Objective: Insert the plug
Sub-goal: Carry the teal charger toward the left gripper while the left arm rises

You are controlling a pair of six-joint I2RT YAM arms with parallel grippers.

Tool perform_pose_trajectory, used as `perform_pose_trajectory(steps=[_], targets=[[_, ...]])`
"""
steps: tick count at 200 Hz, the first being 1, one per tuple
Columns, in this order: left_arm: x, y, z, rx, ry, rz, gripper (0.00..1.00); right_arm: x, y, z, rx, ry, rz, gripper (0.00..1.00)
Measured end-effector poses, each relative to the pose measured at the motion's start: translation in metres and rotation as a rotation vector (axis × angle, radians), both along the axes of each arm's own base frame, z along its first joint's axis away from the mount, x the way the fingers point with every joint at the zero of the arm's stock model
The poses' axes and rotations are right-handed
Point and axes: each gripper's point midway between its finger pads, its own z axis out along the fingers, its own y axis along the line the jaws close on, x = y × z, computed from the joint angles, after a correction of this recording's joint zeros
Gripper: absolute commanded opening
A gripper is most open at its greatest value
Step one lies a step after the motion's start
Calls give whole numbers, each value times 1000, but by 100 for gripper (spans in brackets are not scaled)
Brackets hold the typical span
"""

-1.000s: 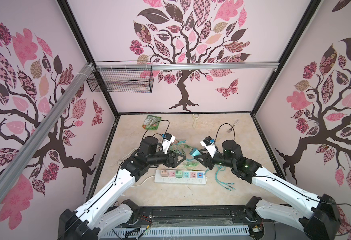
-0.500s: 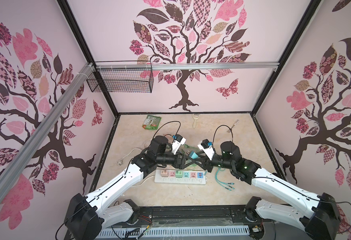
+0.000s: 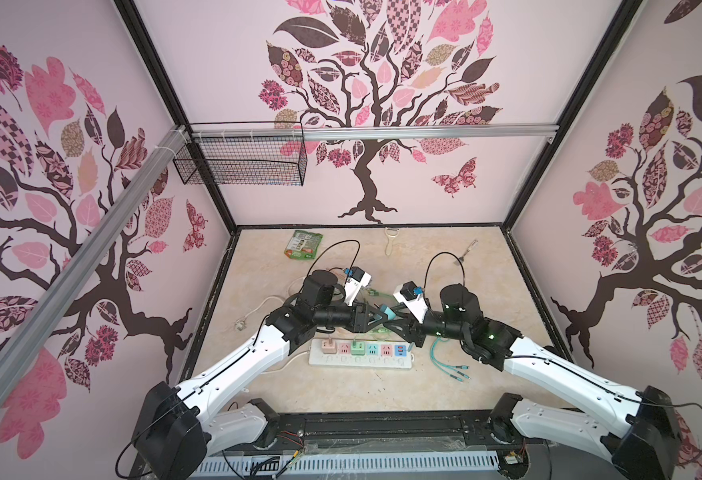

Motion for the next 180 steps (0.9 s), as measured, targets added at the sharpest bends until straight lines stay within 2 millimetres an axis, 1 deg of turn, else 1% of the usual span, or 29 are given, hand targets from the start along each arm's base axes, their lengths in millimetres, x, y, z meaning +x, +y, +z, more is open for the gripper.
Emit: perform_pose_trajectory(steps=[15,40,61,82,104,116,139,161,172,180], targets=[[0,0,0,-3,5,3,32,1,-1,-1,-5,-4,-4,27],[1,0,0,-6,21,11,24,2,-1,-1,-11,-12,-9,32],[1,0,0,-7,25,14,15,2,-1,-1,-12,-13,-9,40],[0,0,1,-10,23,14,7,1,-2,0,-6,-12,-12,50],[-1,0,6,-17,0,12,0,-6,-5,10,36,-8,-15,59],[0,1,11,-23,-17,18,0,-11,-8,18,70,-2,-19,64],[1,2,22,-48,-58,29,0,-18,-12,42,163,10,-29,71],[2,3,36,-92,-110,40,0,-26,-13,61,270,44,-25,72],[1,4,40,-110,-127,40,0,-30,-13,65,323,69,-16,73],[0,4,42,-123,-137,41,0,-33,-13,64,359,99,-9,73]])
